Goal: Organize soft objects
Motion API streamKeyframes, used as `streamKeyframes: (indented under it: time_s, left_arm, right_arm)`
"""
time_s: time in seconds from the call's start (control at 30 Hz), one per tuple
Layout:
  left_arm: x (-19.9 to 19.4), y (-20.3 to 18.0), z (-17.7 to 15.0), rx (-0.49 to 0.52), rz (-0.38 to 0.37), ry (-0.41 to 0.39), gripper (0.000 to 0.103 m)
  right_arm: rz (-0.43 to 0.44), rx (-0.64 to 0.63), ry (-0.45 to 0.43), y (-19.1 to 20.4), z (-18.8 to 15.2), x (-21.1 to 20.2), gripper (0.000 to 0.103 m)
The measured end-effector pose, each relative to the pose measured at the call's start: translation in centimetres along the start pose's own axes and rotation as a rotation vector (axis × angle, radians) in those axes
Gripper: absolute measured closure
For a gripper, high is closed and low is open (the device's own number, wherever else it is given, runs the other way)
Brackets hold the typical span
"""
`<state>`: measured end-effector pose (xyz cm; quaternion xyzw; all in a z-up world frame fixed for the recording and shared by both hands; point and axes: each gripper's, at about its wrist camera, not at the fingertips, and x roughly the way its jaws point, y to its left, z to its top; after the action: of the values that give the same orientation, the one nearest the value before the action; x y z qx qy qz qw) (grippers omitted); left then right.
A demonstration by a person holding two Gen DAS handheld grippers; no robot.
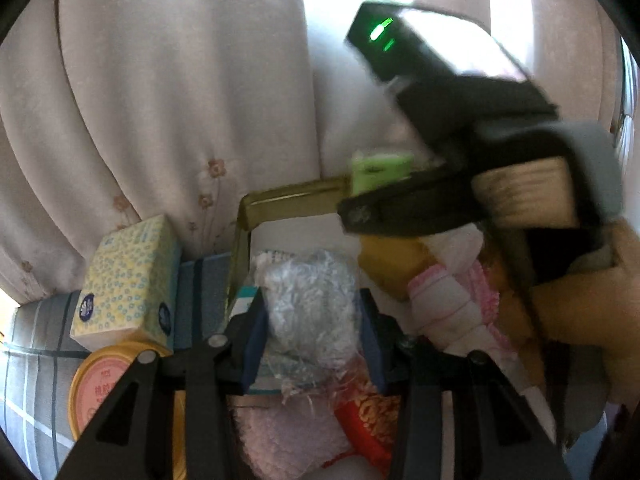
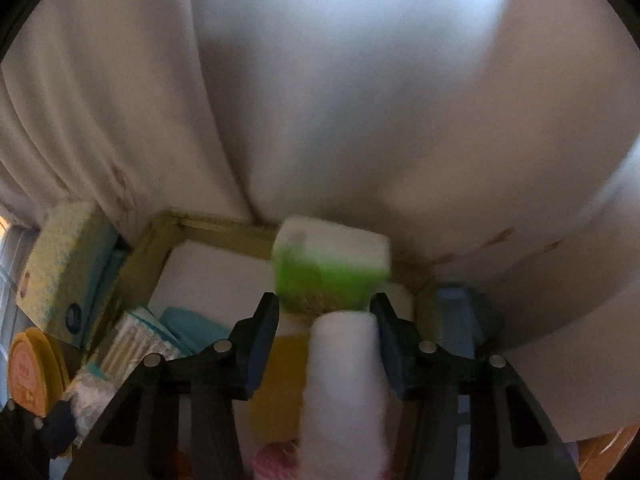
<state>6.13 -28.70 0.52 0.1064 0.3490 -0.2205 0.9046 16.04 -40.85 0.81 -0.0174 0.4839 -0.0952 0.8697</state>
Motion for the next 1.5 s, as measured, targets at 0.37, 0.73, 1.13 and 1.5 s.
streamKeyframes:
  time_s: [0.37, 0.73, 1.13, 1.5]
  left_arm:
    - [0.7, 1.2, 0.4, -0.064, -0.085, 0.051, 0.001]
    - [-3.5, 1.5, -0.6, -0.05, -0.054, -0.095, 0.001]
    - [-5.9, 3.3, -3.7, -0.062, 0.068, -0.27, 0.001]
    - [-7.0, 4.3, -5.2, -0.08, 0.142, -0.371, 0.001]
  right_arm:
    - [0.166, 0.081, -0.013, -1.8, -0.3, -2.8, 0.038]
    - [0.177, 0.231, -0.248, -3.2, -5.4, -10.5, 0.031]
    - [-0.035, 0.383, -0.616, -1.8, -14.0, -14.9, 0.031]
    - [-0.134, 0.357, -0.796, 0.8, -16.7, -15.7, 0.025]
